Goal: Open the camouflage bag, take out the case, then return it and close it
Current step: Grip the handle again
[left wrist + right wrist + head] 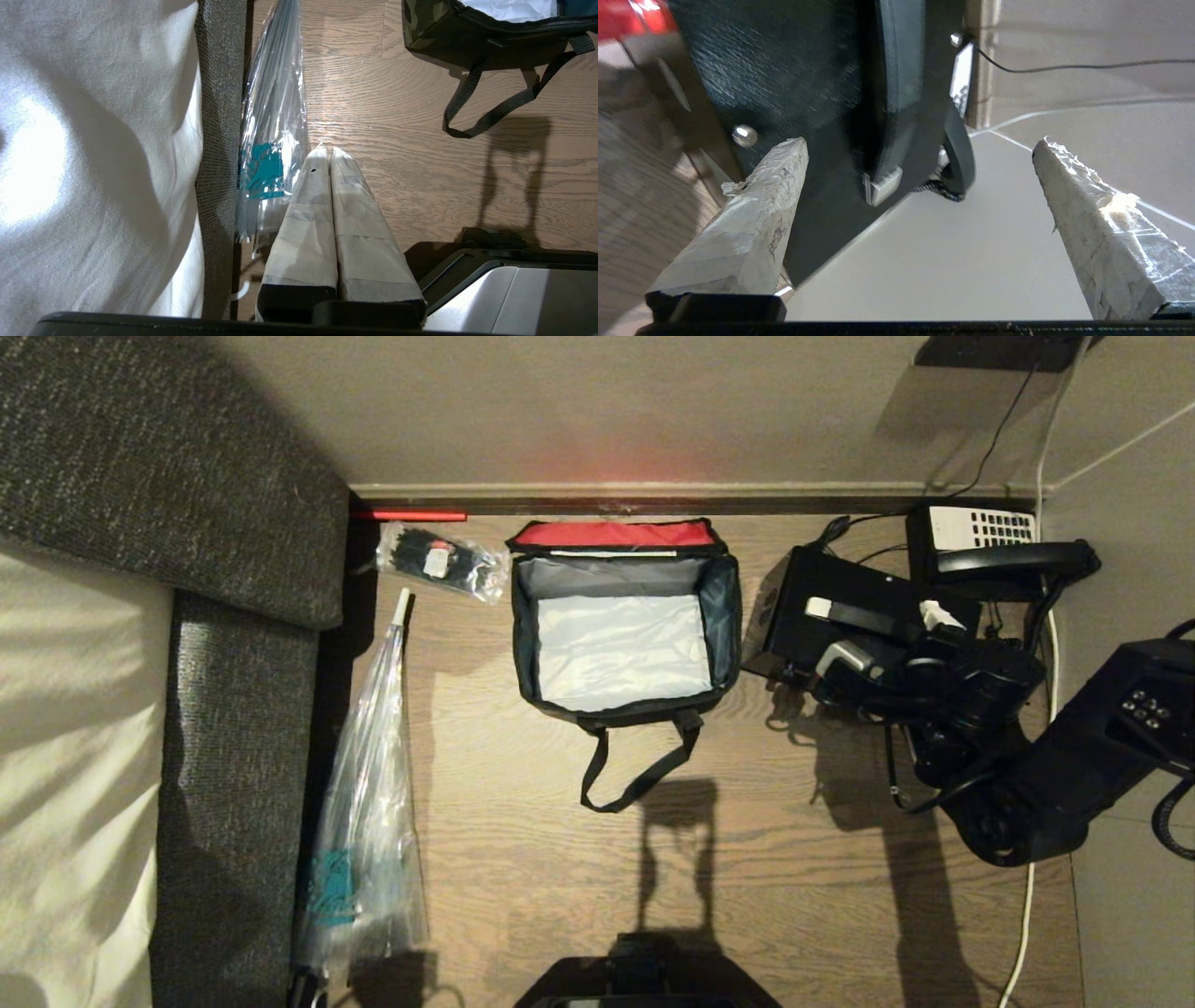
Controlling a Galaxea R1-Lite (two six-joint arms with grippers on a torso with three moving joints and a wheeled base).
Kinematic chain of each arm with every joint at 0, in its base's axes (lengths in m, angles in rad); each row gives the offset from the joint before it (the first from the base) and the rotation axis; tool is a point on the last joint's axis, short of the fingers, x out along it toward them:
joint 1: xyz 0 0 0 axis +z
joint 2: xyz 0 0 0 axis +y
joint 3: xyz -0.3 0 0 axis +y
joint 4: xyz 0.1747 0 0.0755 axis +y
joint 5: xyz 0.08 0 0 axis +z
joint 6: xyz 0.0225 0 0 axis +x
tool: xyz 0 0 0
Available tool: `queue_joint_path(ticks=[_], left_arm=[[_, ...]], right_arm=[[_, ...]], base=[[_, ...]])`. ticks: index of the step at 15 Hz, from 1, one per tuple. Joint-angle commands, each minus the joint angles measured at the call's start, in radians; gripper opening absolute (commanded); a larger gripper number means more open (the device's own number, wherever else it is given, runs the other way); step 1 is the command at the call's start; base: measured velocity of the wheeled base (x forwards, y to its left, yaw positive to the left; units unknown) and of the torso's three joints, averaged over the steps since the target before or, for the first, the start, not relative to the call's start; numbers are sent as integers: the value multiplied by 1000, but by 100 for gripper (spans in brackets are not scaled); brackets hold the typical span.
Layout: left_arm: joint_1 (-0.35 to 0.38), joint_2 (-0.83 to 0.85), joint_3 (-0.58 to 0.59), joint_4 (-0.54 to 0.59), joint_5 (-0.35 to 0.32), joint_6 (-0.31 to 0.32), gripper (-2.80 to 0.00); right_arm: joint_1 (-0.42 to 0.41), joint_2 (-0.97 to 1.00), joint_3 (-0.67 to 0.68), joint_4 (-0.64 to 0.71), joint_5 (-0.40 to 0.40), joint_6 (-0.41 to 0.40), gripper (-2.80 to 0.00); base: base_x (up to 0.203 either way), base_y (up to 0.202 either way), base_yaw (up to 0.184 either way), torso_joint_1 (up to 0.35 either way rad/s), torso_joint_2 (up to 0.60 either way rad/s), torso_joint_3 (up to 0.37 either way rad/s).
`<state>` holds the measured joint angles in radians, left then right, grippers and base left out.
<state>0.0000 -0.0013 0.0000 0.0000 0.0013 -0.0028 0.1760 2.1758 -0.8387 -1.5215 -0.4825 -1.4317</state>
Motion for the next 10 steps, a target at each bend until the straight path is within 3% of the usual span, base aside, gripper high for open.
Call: queue_joint_path(ticks=[1,8,10], left_arm=[[0,1,1,0,0,0,-280],[0,1,0,0,0,0,-280],[0,1,0,0,0,0,-280]], right_arm=[[0,19,-18,-9,1,-11,0],[-22,54,-104,-9,79,-42,0],[-46,45,-116,-9,105,-86,0]], base=[[0,0,0,0,0,0],[0,0,0,0,0,0],[0,0,0,0,0,0]])
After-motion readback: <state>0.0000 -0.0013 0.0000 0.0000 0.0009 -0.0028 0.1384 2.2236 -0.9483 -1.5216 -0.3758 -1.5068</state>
